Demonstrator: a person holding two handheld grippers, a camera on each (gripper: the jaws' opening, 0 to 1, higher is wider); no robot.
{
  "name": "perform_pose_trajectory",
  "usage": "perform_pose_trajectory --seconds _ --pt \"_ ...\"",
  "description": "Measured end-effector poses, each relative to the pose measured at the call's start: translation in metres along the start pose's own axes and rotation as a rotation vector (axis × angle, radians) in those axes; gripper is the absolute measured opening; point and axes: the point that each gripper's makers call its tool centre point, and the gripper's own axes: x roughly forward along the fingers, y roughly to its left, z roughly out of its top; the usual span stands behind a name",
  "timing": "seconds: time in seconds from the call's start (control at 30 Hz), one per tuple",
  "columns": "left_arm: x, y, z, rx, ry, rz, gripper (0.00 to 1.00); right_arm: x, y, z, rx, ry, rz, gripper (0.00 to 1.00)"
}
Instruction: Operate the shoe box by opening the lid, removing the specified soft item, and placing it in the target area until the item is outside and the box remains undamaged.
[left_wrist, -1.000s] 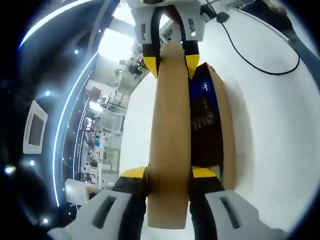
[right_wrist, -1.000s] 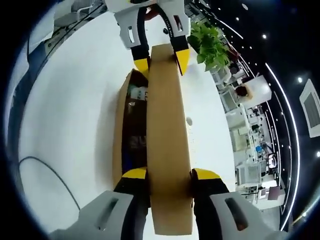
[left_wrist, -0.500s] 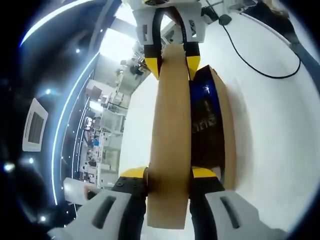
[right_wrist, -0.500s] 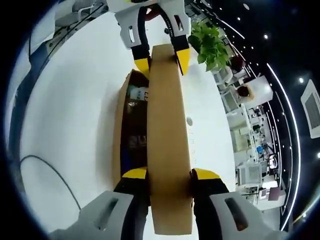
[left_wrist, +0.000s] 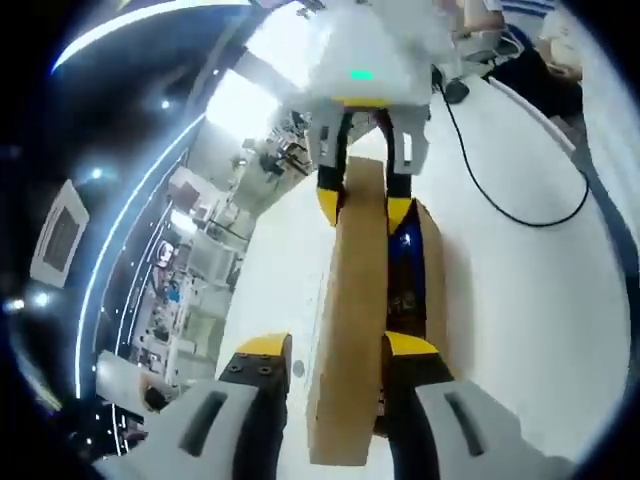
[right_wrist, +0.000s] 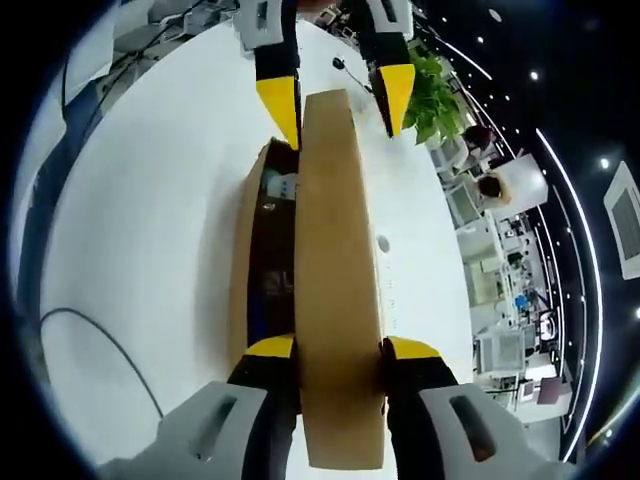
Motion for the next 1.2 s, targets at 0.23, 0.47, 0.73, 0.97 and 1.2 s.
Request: perform_pose_trajectory --seconds 0.23,0.47,0.73,0.97,1.2 --pt "-0.022 -0.021 0.02 -0.109 -0.127 -0.151 0.38 0.0 0.001 -0.001 0.001 -0.004 -0.002 0.32" --pt "-0.014 -0.055 -0.005 -0.16 -0.071 -0.294 0.36 -0.001 -0.001 0.0 0.001 -0.007 -0.007 0.32" --pt "0.013 -0.082 -0.033 -0.112 0.001 -0.387 0.37 -0.004 -0.01 0.001 0.009 -0.006 -0.033 0.32" --pt "0.034 -0.09 -0.051 -0.084 0.028 -0.431 0.32 -0.007 -0.014 0.002 0.008 -0.009 -0.044 0.32" --pt "0.046 -0.095 -0.077 -0.019 0.089 -0.463 0.25 -0.011 -0.024 0.004 -0.022 -0.002 -0.071 0.31"
